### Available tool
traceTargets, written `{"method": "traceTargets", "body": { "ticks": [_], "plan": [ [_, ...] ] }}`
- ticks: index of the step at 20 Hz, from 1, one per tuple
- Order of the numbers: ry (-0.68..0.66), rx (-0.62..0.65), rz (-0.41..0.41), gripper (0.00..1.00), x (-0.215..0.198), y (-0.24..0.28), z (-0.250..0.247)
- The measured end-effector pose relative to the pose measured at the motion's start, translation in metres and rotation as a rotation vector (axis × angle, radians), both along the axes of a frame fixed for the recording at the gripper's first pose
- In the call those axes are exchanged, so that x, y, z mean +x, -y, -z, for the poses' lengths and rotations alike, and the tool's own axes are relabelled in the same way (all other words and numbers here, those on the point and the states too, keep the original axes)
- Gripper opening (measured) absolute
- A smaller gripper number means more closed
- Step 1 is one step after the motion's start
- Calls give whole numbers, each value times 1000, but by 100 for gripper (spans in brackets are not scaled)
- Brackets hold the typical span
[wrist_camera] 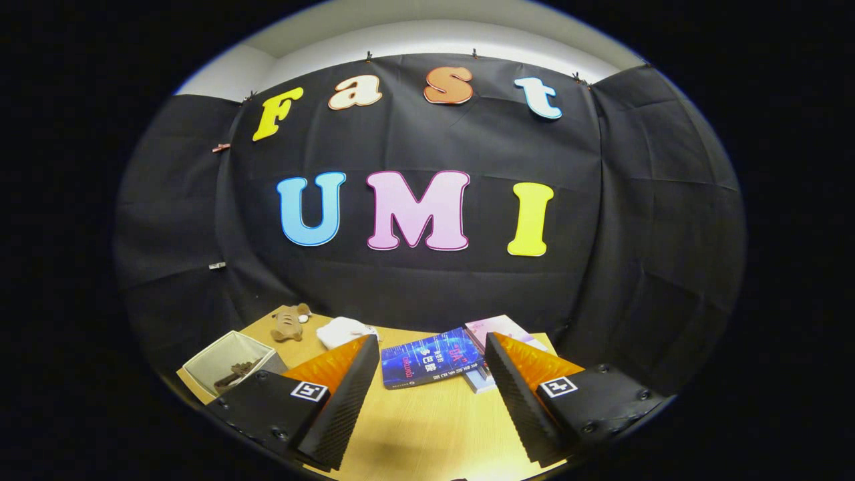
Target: Open the storage box then place both shoes into the box .Put the left shoe in first, then the right shoe, with the right side of both shoes facing outward in a uniform manner.
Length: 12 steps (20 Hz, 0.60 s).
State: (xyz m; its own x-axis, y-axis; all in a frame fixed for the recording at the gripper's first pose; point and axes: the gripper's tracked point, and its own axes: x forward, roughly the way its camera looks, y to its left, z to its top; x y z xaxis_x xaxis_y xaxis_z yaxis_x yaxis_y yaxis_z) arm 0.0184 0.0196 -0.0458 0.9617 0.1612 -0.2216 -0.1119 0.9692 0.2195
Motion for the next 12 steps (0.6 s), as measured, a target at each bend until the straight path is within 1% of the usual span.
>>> {"method": "traceTargets", "body": {
  "ticks": [5, 12],
  "plan": [
    [-11, 17, 6, 99, 5, 1, 1],
    [-14, 1, 4, 99, 8, -5, 4]
  ]
}}
